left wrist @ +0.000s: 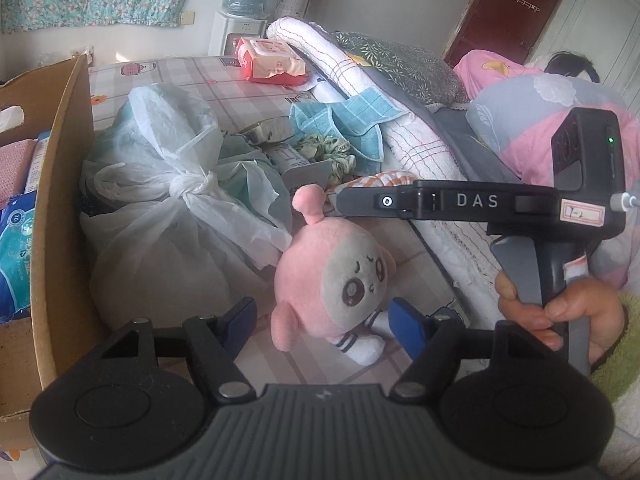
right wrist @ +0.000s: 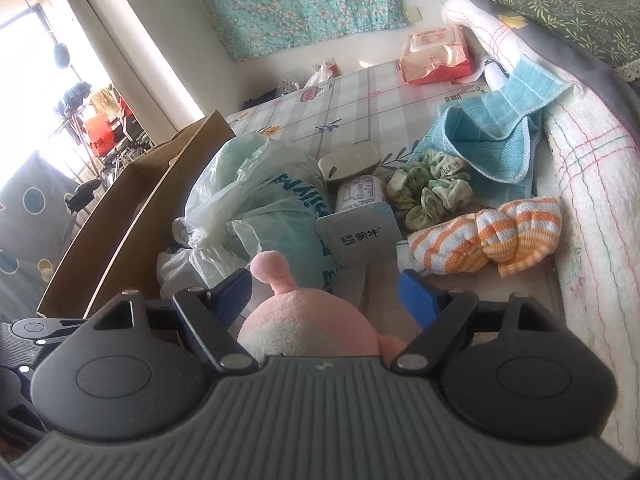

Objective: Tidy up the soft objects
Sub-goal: 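Lift the pink plush toy by its ear with the right gripper, then carry the plush toy with the right gripper into the box and lower it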

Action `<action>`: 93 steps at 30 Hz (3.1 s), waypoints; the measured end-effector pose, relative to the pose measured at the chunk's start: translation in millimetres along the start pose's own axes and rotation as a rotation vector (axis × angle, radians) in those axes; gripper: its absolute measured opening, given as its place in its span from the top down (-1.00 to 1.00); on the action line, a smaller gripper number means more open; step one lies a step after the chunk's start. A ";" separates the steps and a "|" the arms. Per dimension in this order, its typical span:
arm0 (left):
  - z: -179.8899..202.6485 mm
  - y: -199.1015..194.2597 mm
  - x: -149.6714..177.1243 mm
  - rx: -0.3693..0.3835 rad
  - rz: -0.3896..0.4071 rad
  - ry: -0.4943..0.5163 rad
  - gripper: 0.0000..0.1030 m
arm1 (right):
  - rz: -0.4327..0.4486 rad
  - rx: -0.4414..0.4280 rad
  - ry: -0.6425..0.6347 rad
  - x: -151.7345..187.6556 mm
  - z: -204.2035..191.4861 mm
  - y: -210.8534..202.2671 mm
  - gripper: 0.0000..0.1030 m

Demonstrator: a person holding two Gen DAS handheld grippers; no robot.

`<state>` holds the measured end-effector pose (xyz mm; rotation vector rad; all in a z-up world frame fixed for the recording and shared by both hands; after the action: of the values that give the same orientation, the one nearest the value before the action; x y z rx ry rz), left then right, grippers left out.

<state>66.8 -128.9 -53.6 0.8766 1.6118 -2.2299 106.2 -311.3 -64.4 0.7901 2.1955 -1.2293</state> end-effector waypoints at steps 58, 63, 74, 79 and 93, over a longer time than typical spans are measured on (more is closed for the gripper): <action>-79.2 -153.7 -9.6 -0.234 0.442 -0.125 -0.56 | 0.192 -0.506 -0.340 -74.9 -253.7 -33.9 0.83; -124.1 -175.5 -2.6 -0.358 0.462 -0.248 -0.56 | 0.072 -0.616 -0.293 -93.6 -300.6 30.8 0.83; -191.3 -205.6 27.1 -0.475 0.429 -0.393 -0.57 | -0.296 -0.561 -0.074 -62.8 -319.7 177.9 0.82; -206.4 -205.4 38.5 -0.454 0.418 -0.425 -0.57 | -0.407 -0.389 -0.035 -41.7 -300.5 239.2 0.83; -219.8 -193.3 41.6 -0.435 0.391 -0.441 -0.57 | -0.315 -0.189 -0.052 -68.5 -272.0 271.9 0.78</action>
<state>2.7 148.8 25.4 0.4829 1.4726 -1.5786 304.8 24.8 -50.2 0.3415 2.4129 -1.1452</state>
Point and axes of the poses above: each gripper's, at about its wrist camera, not at the fingertips, and y roughly the way its jaws point, z to its right, x to its underside, the point moved 2 cm from there along y, roughly the way its jaws point, and after that the axes turned 5 degrees about -x, right-handed, at the moved point
